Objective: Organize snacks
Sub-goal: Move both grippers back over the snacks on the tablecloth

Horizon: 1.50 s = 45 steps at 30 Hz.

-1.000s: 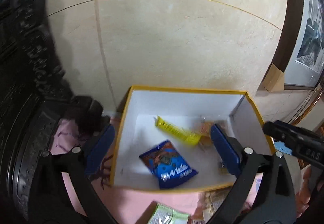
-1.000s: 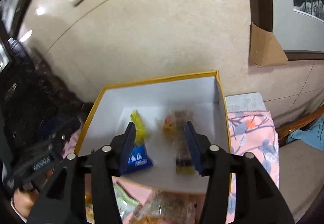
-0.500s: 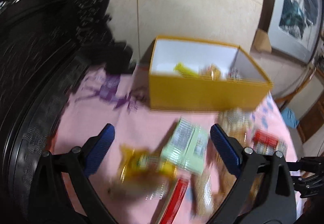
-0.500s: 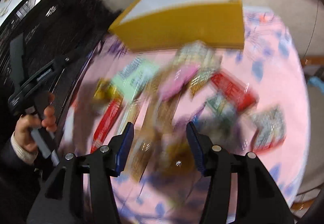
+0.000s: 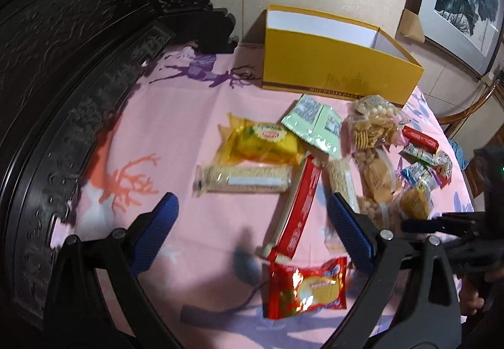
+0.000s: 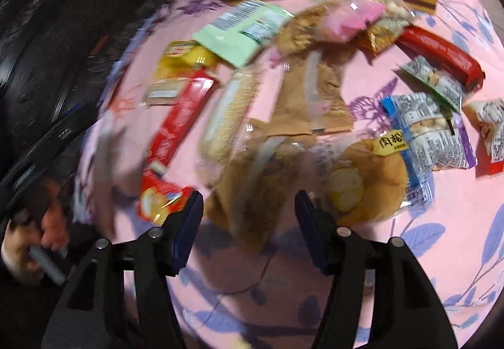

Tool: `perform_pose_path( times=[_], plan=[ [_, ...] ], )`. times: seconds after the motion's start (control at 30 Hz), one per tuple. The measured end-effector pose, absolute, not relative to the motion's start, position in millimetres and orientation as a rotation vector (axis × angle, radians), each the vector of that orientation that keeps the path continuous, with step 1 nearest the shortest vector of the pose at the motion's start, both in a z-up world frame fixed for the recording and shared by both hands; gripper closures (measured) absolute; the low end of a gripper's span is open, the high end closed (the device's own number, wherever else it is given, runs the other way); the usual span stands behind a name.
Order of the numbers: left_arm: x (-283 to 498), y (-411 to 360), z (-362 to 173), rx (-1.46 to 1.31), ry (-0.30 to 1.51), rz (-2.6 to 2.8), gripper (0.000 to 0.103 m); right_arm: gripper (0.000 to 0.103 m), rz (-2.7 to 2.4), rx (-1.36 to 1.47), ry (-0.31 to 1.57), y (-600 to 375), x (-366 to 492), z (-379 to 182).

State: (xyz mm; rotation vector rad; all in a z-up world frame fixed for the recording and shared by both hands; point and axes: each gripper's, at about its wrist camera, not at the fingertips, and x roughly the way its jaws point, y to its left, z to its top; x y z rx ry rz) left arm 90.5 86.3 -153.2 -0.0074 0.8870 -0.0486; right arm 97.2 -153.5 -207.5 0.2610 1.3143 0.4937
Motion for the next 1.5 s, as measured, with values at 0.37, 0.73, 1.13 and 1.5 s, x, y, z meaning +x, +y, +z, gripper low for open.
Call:
perform_pose_path(
  times=[0.37, 0.73, 1.13, 1.5],
  plan=[
    [59.9, 95.3, -171.0, 0.039, 0.944, -0.055, 0.006, 0.025, 0.419, 0.098, 1.309, -106.6, 100.7, -218.1],
    [53.0, 62.9, -203.3, 0.066, 1.036, -0.217, 0.006, 0.060, 0.417, 0.047, 1.311, -119.1, 95.3, -217.4],
    [60.8, 42.1, -240.1, 0.024, 1.133, -0.295, 0.006, 0.065, 0.440, 0.215, 1.366, -136.5, 94.5, -218.5],
    [58.2, 38.3, -243.3, 0.073, 1.092, -0.288, 0.006, 0.038, 0.419, 0.035, 1.291, -86.6, 104.1, -214.3]
  ],
)
